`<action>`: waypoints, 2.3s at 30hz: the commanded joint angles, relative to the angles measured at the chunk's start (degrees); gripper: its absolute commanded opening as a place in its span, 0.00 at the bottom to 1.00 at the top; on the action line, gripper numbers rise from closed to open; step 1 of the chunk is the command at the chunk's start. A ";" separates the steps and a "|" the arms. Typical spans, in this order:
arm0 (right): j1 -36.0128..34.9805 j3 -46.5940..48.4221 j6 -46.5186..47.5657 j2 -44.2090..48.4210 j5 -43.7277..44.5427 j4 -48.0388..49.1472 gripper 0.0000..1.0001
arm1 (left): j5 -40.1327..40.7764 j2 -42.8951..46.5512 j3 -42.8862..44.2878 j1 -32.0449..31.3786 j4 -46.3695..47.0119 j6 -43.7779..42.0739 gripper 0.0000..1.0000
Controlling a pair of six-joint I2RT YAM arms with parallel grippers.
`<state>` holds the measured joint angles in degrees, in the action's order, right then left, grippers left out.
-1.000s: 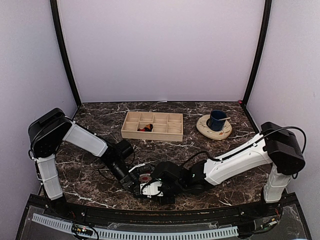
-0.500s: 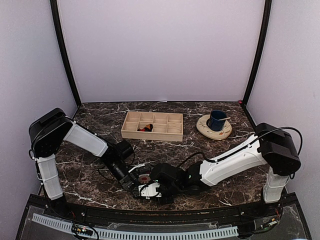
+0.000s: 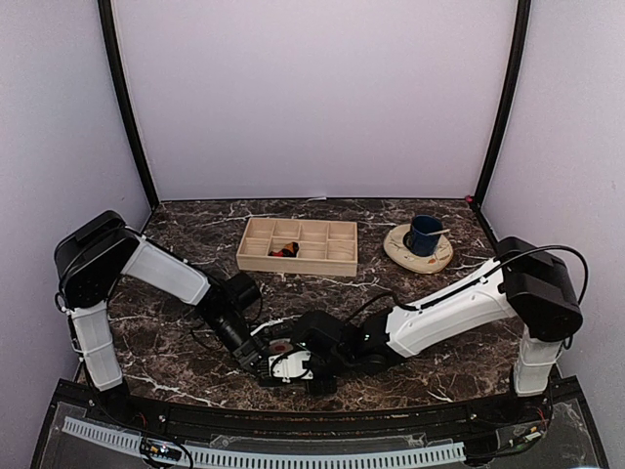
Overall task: Roll the socks
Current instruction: Roll the sock at the center of the board.
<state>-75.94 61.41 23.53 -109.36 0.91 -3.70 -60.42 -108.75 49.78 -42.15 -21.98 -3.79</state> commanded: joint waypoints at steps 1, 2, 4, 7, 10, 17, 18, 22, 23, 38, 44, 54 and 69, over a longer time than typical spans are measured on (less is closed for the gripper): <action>1.32 0.42 -2.74 -1.04 -2.50 -5.15 0.00 | 5.88 3.45 0.20 1.08 -0.51 1.26 0.31; 1.56 0.51 -3.22 -0.95 -3.04 -5.70 0.00 | 6.45 4.03 0.16 1.25 -0.48 1.63 0.32; 2.18 1.12 -4.43 -0.87 -4.48 -7.10 0.00 | 7.68 5.27 -0.01 1.53 -0.31 2.34 0.32; 2.97 2.38 -6.10 -1.18 -5.62 -9.32 0.00 | 9.32 7.34 -0.57 2.08 0.57 3.84 0.34; 3.95 3.85 -8.40 -1.81 -6.82 -11.01 0.00 | 10.30 9.38 -0.95 2.32 1.58 4.80 0.36; 6.51 7.26 -14.61 -3.14 -12.70 -13.60 0.00 | 12.30 12.47 -0.65 2.58 1.59 5.07 0.37; 6.91 7.59 -15.26 -3.22 -13.69 -13.88 0.00 | 13.15 12.83 -0.71 2.66 1.59 5.04 0.37; 8.53 9.26 -16.83 -4.17 -17.90 -15.66 0.00 | 18.40 14.21 -1.20 2.67 2.12 5.57 0.38; 8.81 9.64 -16.85 -4.47 -18.75 -16.16 0.00 | 20.38 14.45 -1.38 2.69 2.42 5.88 0.38; 14.23 12.42 -19.63 -7.59 -34.09 -19.25 0.00 | 34.21 24.28 -8.34 2.60 12.74 10.38 0.41; 16.71 14.11 -21.21 -9.68 -40.95 -20.37 0.00 | 34.68 30.92 -14.17 0.67 19.92 10.80 0.42; 19.69 15.43 -24.35 -12.35 -48.73 -20.41 0.00 | 39.76 35.70 -19.23 -9.50 26.58 7.49 0.44; 20.31 16.30 -25.09 -13.97 -52.40 -20.92 0.00 | 50.15 32.47 -17.49 -18.01 24.73 -1.55 0.46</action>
<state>-55.77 76.49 -1.39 -122.34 -49.95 -23.55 -12.97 -74.96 31.03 -59.05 3.14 -2.33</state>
